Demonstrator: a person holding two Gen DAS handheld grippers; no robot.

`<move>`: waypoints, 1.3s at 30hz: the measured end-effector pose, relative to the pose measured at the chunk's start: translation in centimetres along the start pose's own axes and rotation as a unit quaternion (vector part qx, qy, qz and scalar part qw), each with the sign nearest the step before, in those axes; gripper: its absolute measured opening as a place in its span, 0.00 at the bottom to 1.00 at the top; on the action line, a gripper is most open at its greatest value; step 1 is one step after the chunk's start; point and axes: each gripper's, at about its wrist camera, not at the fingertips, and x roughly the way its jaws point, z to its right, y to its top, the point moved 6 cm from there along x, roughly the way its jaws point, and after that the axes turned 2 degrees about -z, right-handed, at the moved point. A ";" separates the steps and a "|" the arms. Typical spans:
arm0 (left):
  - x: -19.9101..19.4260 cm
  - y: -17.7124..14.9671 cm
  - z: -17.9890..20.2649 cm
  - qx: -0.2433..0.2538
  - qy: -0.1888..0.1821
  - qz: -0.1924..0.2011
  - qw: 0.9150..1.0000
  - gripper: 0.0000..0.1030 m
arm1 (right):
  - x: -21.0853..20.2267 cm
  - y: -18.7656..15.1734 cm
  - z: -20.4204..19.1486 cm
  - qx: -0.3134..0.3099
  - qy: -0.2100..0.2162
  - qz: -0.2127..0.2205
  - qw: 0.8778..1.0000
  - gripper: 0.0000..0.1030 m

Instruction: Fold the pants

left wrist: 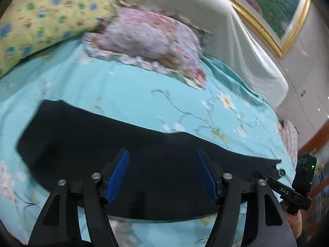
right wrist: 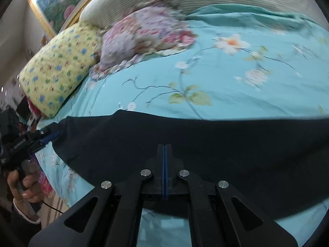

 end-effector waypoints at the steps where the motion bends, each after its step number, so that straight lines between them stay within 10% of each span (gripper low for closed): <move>1: 0.4 -0.1 0.8 0.007 -0.005 -0.004 1.000 0.66 | -0.8 -0.5 0.7 0.011 -0.004 0.004 1.000 0.10; 3: 1.3 -0.3 2.6 0.022 -0.015 -0.014 1.000 0.66 | -2.1 -1.2 1.9 0.029 -0.015 0.017 0.999 0.54; 5: 2.0 -0.4 3.9 0.035 -0.021 -0.022 0.999 0.66 | -4.1 -2.1 3.1 0.044 -0.026 0.045 0.998 0.65; 39: 9.3 -2.8 19.7 0.190 -0.070 -0.106 0.974 0.73 | -13.2 -7.6 17.2 0.264 -0.084 0.146 0.950 0.65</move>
